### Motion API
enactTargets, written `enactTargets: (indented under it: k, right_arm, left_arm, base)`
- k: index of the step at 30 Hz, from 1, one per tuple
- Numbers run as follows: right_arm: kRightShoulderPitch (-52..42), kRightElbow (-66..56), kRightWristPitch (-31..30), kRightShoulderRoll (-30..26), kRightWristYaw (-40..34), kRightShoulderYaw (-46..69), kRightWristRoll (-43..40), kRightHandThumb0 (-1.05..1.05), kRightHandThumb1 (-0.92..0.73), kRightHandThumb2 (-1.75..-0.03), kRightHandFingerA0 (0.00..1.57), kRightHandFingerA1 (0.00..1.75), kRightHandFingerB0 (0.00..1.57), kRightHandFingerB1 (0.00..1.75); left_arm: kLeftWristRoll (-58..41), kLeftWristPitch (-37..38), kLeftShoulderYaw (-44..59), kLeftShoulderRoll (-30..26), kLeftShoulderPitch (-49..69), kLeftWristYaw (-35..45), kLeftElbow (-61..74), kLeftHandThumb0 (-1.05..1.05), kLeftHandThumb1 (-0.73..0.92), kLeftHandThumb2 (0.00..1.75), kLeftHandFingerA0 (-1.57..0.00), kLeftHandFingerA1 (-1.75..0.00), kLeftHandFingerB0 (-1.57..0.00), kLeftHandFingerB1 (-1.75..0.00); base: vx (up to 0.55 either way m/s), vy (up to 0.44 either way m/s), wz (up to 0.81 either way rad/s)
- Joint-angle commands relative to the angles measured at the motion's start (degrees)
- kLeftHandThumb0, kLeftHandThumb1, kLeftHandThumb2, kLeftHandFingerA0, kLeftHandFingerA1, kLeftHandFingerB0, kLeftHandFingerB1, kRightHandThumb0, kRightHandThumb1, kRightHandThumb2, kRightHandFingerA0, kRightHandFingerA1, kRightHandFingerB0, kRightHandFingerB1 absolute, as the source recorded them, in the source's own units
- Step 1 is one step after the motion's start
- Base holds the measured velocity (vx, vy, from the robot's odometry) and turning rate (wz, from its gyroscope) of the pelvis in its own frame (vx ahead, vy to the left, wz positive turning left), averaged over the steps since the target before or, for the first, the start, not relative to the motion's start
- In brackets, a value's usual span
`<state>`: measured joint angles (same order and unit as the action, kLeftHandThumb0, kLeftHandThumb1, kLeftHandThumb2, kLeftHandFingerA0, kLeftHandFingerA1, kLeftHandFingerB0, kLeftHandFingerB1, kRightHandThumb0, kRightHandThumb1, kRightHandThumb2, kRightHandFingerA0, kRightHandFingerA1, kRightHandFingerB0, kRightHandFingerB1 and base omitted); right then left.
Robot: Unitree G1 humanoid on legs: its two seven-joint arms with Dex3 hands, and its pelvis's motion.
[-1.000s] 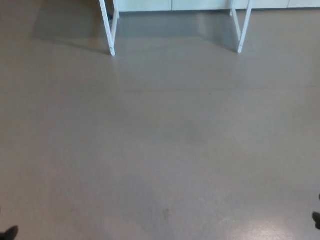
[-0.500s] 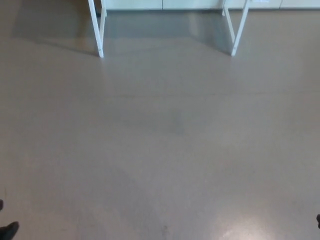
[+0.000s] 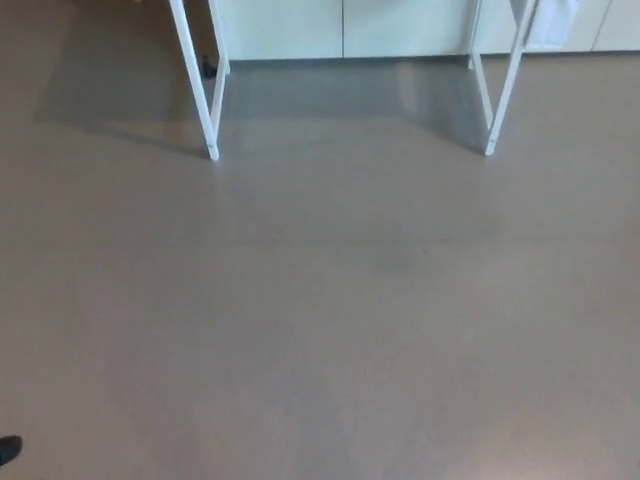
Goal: The robot walk up to a desk on which a bottle is kept on the left hand side and a container is kept on the right hand side. The robot uses its left hand to pick up the bottle and places it in the container.
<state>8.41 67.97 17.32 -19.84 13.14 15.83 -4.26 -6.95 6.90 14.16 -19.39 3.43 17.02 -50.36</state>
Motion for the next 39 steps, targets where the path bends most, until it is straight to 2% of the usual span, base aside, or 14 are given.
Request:
enactTargets:
  k: [1,12,14,16,17,18,22,23,24,33,34,35,36,39]
  right_arm:
    - [-0.91,0.61,1.30,-0.77,0.55,-1.22,0.82,-0.59,-0.31,-0.52,0.91,0.48,0.77,0.44]
    - [-3.63,1.55,1.91,-0.73,0.63,-2.38,0.96,-0.64,-0.26,-0.63,0.89,0.52,0.72,0.48]
    - [-4.66,1.72,2.07,-0.63,0.38,-2.33,0.94,-0.58,-0.33,-0.52,0.93,0.48,0.75,0.43]
    - [-6.60,2.09,2.42,-0.46,-0.02,-2.25,0.91,-0.65,-0.26,-0.63,0.90,0.51,0.72,0.47]
    - [-8.16,2.06,2.80,-0.45,0.41,-1.90,0.49,-0.60,-0.34,-0.52,0.91,0.48,0.73,0.42]
    - [-9.58,2.11,3.27,-0.46,0.59,-1.71,0.32,-0.67,-0.27,-0.65,0.89,0.53,0.68,0.47]
    - [-14.29,2.67,4.77,-0.69,1.58,-1.11,-0.02,-0.67,-0.27,-0.64,0.88,0.52,0.69,0.47]
    - [-15.34,2.73,5.20,-0.74,1.44,-1.08,0.09,-0.60,-0.32,-0.52,0.92,0.48,0.71,0.42]
    - [-15.75,2.86,5.45,-0.95,1.09,-1.24,0.41,-0.62,-0.33,-0.52,0.93,0.47,0.71,0.42]
    - [-18.29,3.44,6.65,-1.24,0.96,-0.94,0.50,-0.61,-0.34,-0.52,0.95,0.48,0.72,0.42]
    - [-18.26,3.66,6.48,-1.24,1.13,-0.64,0.12,-0.68,-0.26,-0.63,0.92,0.51,0.70,0.46]
    - [-18.22,3.74,6.39,-1.25,1.10,-0.60,0.08,-0.68,-0.26,-0.63,0.92,0.51,0.70,0.46]
    - [-18.28,3.65,6.19,-1.31,1.06,-0.59,0.06,-0.69,-0.25,-0.63,0.93,0.51,0.70,0.46]
    - [-18.27,3.77,6.25,-1.44,0.74,-0.64,0.22,-0.69,-0.26,-0.63,0.91,0.51,0.70,0.46]
  left_arm:
    - [0.72,1.88,-0.25,-0.64,1.17,-0.52,-0.39,-0.41,0.48,0.73,-0.61,-0.53,-0.29,-0.42]
    - [1.45,2.76,-1.27,-1.02,3.49,-0.20,-0.73,-0.44,0.50,0.76,-0.61,-0.54,-0.30,-0.43]
    - [1.37,3.11,-1.40,-1.01,4.26,0.29,-1.18,-0.44,0.50,0.76,-0.57,-0.54,-0.29,-0.43]
    - [1.26,3.48,-1.72,-1.04,5.58,0.95,-2.04,-0.42,0.50,0.76,-0.56,-0.53,-0.28,-0.42]
    - [1.56,3.54,-2.10,-1.03,6.48,0.61,-2.48,-0.33,0.63,0.59,-0.63,-0.41,-0.33,-0.32]
    - [1.75,3.98,-2.39,-0.96,7.36,0.47,-2.94,-0.35,0.63,0.59,-0.64,-0.41,-0.34,-0.32]
    - [1.78,5.86,-3.07,-0.63,10.25,1.20,-4.60,-0.35,0.64,0.59,-0.62,-0.42,-0.32,-0.32]
    - [1.84,6.31,-3.31,-0.50,10.48,1.32,-5.29,-0.43,0.49,0.76,-0.53,-0.54,-0.26,-0.42]
    - [1.95,6.23,-3.49,-0.25,10.16,1.10,-5.89,-0.36,0.60,0.58,-0.58,-0.44,-0.32,-0.32]
    - [2.12,6.51,-4.15,-0.56,7.95,1.96,-10.68,-0.37,0.61,0.58,-0.55,-0.46,-0.30,-0.31]
    - [2.73,6.35,-4.56,-0.86,7.43,1.50,-11.18,-0.27,0.43,0.92,-0.50,-0.66,-0.16,-0.49]
    - [2.92,6.37,-4.69,-0.94,7.30,1.37,-11.35,-0.27,0.43,0.92,-0.50,-0.66,-0.16,-0.49]
    - [2.92,6.29,-4.65,-1.01,6.91,1.38,-11.93,-0.38,0.62,0.61,-0.58,-0.48,-0.31,-0.32]
    - [4.01,6.74,-5.43,-1.42,5.91,0.77,-13.03,-0.39,0.62,0.60,-0.56,-0.46,-0.31,-0.32]
  base:
    - [0.31,-0.147,-0.01]
    - [0.34,0.018,-0.10]
    - [0.53,0.034,-0.39]
    - [0.50,0.057,0.03]
    - [0.40,0.098,0.04]
    - [0.41,0.089,0.08]
    - [0.42,0.009,0.11]
    - [0.37,-0.060,0.14]
    - [0.46,-0.089,0.18]
    - [0.54,-0.092,0.22]
    - [0.36,-0.007,-0.05]
    - [0.38,0.053,-0.16]
    - [0.37,0.067,-0.23]
    - [0.37,0.109,-0.28]
